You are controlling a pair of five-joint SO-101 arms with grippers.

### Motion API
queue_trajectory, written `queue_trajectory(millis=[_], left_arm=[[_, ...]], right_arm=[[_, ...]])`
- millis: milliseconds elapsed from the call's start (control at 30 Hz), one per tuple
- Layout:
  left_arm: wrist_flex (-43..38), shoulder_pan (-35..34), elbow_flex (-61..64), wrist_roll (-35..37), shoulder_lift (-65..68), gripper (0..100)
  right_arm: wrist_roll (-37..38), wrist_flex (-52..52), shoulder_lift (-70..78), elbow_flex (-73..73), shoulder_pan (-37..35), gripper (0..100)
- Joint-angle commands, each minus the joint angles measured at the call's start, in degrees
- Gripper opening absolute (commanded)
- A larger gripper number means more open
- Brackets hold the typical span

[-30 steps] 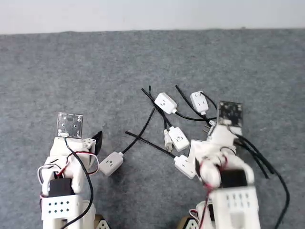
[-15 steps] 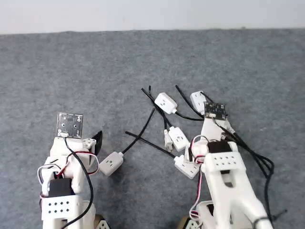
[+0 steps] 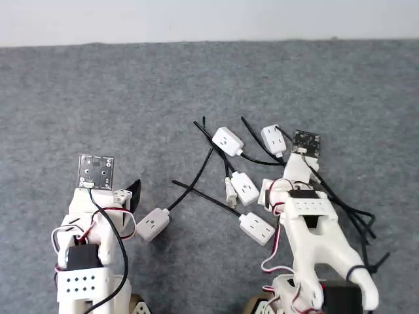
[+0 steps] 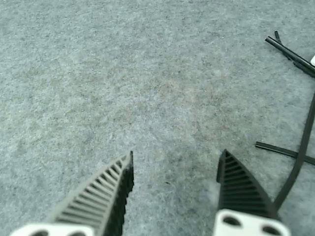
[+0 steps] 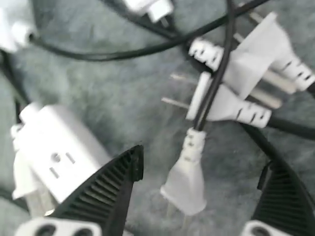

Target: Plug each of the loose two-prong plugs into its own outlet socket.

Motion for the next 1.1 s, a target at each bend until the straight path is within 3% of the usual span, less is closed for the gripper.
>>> queue_trajectory(millis=[0, 133, 267, 367, 467, 1067], left_arm=[[-1.05, 0.09, -0.4, 0.62, 0.18, 27], [-1.05, 0.09, -0.4, 0.62, 0.18, 27], [-1.05, 0.09, -0.4, 0.62, 0.18, 27], [-1.05, 0.09, -0.4, 0.62, 0.18, 27], [-1.05, 0.09, -0.4, 0.62, 0.18, 27], [-1.14, 0.18, -0.4, 0.62, 0.18, 27]], right_arm=[[-0.09, -2.51, 1.54, -2.99, 1.89, 35.6], [1.76, -2.42, 2.15, -3.34, 1.71, 28.8], [3.43, -2.42, 2.15, -3.34, 1.63, 0.0], [3.6, -2.42, 2.07, -3.25, 1.63, 6.7], [3.52, -2.68, 2.07, -3.25, 1.63, 0.2], [5.98, -2.33, 1.98, -8.26, 1.63, 0.7]])
